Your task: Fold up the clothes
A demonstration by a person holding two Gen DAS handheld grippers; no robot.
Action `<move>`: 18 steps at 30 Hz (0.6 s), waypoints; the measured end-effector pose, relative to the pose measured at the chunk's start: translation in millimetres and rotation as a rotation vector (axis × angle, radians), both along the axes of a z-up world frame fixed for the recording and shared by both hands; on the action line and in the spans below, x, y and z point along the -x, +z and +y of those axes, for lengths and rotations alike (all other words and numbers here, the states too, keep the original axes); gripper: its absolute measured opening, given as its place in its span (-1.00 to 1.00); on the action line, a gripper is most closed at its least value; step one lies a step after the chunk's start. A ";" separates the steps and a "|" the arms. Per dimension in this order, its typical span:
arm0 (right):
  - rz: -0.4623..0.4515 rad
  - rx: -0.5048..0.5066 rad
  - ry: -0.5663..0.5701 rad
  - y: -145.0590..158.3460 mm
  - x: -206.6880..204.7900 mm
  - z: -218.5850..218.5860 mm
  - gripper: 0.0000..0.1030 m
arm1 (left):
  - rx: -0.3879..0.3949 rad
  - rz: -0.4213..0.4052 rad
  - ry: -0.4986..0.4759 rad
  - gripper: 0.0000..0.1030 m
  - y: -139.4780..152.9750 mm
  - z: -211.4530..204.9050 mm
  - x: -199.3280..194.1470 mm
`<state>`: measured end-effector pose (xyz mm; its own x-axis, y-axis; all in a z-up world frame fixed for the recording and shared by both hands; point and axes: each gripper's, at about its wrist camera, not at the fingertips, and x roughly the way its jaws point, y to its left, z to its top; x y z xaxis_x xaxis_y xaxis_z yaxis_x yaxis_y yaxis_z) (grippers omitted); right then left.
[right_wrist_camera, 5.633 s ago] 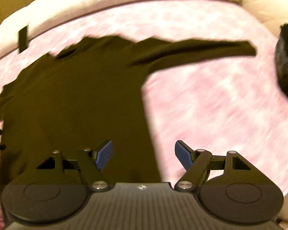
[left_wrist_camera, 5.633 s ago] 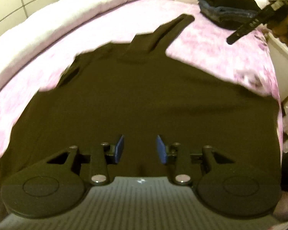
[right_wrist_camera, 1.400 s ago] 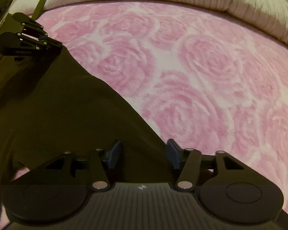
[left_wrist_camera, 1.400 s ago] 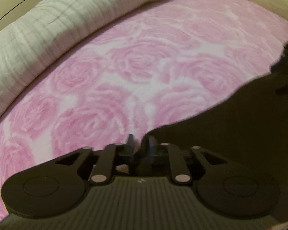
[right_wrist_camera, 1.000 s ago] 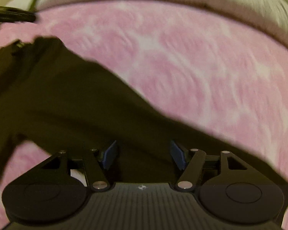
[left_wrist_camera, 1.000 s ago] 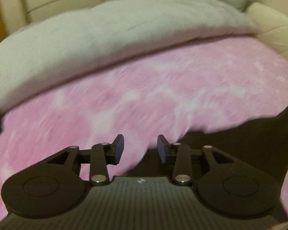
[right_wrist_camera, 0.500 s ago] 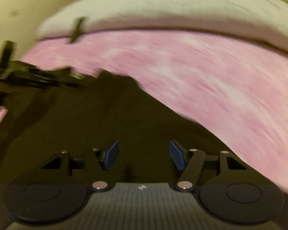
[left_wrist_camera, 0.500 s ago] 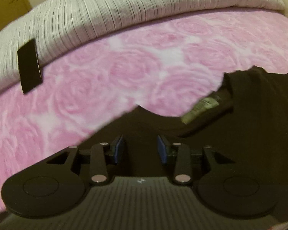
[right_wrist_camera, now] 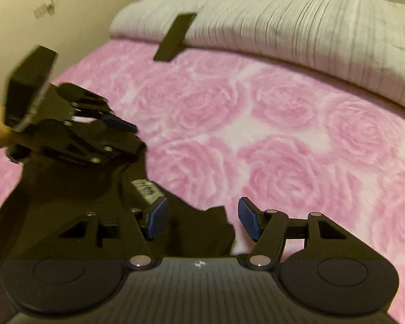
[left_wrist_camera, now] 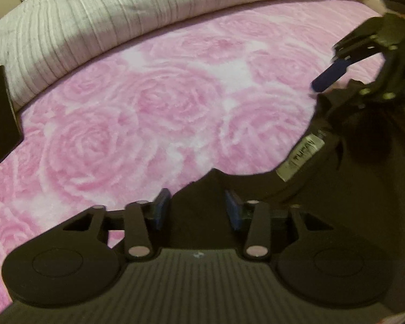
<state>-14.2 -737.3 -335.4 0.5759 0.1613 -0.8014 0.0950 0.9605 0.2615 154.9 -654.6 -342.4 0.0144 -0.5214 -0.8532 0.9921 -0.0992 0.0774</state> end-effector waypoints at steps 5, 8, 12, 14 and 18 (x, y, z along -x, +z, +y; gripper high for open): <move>0.089 -0.018 0.064 -9.9 -9.2 5.8 -0.92 | 0.162 -0.104 0.045 -0.90 14.7 21.5 1.0; -0.056 0.203 0.039 4.7 4.5 21.9 -0.90 | 0.190 -0.126 0.112 -0.90 6.1 32.7 0.5; -0.058 0.281 0.053 -1.9 3.5 37.1 -0.85 | 0.163 -0.154 0.126 -0.82 -5.6 34.8 6.4; -0.069 0.293 0.035 -0.6 -0.2 40.8 -0.55 | 0.178 -0.144 0.159 -0.69 -3.8 36.0 5.2; -0.172 0.282 0.027 16.1 -1.6 55.8 -0.34 | 0.265 -0.094 0.241 -0.37 13.8 49.5 -1.2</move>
<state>-12.6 -681.5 -319.3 0.7052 -0.0362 -0.7081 0.0463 0.9989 -0.0049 156.1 -605.1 -328.6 0.2360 -0.6957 -0.6784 0.9717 0.1725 0.1612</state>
